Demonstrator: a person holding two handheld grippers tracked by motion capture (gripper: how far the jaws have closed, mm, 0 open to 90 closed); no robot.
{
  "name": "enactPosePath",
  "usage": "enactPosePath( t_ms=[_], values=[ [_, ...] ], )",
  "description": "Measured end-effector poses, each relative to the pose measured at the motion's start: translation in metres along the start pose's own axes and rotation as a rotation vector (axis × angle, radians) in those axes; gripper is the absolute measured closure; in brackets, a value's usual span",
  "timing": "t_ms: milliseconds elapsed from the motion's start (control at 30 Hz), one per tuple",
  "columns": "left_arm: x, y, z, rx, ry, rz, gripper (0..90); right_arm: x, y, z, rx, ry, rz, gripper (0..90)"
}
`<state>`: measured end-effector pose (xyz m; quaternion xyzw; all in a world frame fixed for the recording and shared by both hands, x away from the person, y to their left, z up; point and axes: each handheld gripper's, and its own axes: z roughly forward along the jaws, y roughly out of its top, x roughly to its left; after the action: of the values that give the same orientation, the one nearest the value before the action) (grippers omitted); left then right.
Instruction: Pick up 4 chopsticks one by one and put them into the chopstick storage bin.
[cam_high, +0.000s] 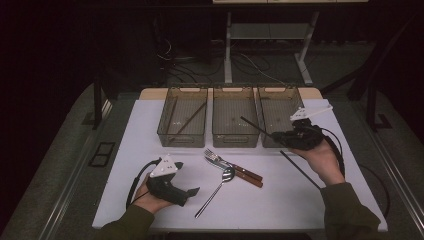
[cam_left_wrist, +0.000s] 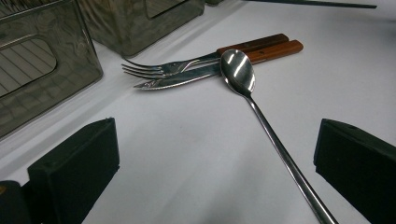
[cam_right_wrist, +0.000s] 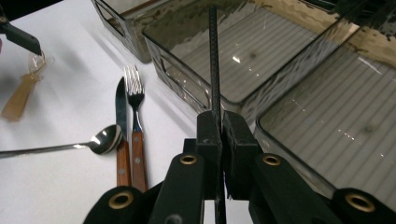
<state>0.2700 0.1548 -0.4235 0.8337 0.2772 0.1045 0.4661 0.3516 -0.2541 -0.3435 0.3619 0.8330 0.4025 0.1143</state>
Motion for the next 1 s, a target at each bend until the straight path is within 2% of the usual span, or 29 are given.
enactPosePath(
  t_ms=[333, 633, 800, 1000],
  values=[
    [0.0, 0.0, 0.0, 0.002, -0.001, 0.004, 0.0, 0.004, 0.026, 0.014, -0.002, -0.003, -0.002, 86.1],
    [-0.001, 0.0, 0.0, 0.001, -0.006, 0.01, 0.0, 0.008, 0.05, 0.035, -0.013, -0.005, 0.004, 86.1],
    [-0.001, 0.001, -0.001, 0.003, -0.007, 0.014, 0.0, 0.014, 0.065, 0.05, -0.015, -0.005, 0.001, 86.1],
    [-0.001, 0.001, -0.001, -0.001, -0.01, 0.016, 0.0, 0.023, 0.083, 0.066, 0.012, -0.004, -0.021, 86.1]
  ],
)
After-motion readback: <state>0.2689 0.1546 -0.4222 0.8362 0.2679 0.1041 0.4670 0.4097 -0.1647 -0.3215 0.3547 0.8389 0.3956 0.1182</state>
